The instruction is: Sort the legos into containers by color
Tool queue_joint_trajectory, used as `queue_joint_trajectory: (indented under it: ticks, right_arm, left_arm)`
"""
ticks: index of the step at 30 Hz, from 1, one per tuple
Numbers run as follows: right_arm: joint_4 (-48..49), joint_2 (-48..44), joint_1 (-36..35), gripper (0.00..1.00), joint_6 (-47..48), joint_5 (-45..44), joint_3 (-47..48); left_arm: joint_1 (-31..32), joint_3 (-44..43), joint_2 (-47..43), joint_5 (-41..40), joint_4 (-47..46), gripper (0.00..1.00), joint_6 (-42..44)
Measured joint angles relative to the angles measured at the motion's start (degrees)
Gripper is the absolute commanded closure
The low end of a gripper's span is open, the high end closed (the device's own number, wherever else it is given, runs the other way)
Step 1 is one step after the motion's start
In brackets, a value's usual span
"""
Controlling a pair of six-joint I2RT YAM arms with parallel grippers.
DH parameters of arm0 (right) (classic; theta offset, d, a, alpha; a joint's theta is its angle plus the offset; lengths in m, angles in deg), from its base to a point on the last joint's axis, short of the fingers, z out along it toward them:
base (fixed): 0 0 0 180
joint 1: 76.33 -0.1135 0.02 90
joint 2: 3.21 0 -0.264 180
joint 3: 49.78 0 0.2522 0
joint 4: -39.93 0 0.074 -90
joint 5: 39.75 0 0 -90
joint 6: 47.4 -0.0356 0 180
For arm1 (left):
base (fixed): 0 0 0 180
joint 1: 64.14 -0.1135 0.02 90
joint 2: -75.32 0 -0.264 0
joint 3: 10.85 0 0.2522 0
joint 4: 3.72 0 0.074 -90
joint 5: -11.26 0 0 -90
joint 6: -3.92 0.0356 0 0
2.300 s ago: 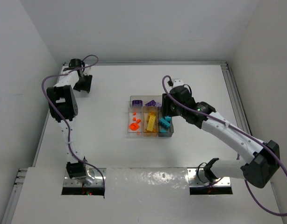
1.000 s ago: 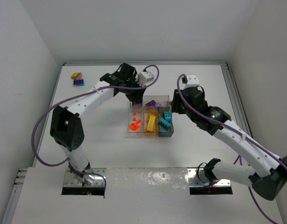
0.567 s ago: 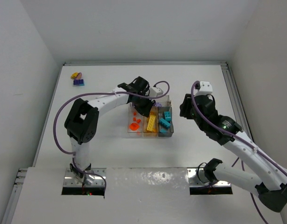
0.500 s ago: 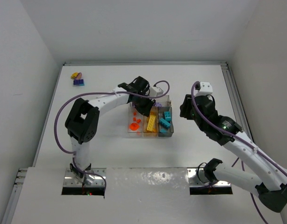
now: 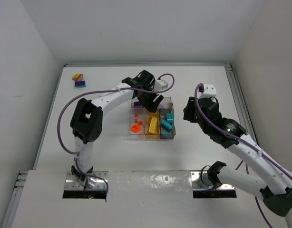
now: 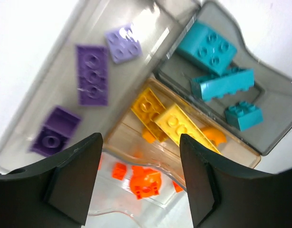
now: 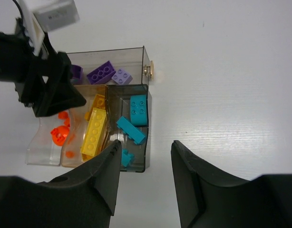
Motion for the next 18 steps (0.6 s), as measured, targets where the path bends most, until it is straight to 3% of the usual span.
queue_joint_trajectory:
  ticks: [4, 7, 11, 15, 18]
  right_arm:
    - [0.1, 0.0, 0.0, 0.54, 0.2, 0.1, 0.0]
    - [0.0, 0.4, 0.0, 0.54, 0.7, 0.3, 0.2]
    - [0.2, 2.0, 0.0, 0.51, 1.6, 1.3, 0.8]
    - [0.6, 3.2, 0.0, 0.51, 2.0, 2.7, 0.7]
    - [1.6, 3.6, 0.0, 0.50, 2.2, 3.5, 0.3]
  left_arm:
    - [-1.8, -5.0, -0.7, 0.0, 1.9, 0.37, -0.6]
    - [-6.9, -8.3, -2.1, 2.1, 2.4, 0.38, -2.8]
    - [-22.1, -11.3, -3.8, 1.0, 0.9, 0.29, -6.9]
    - [-42.0, -15.9, -1.6, -6.4, -0.9, 0.17, -9.5]
    - [-51.0, -18.4, 1.6, -12.1, -1.2, 0.09, -9.5]
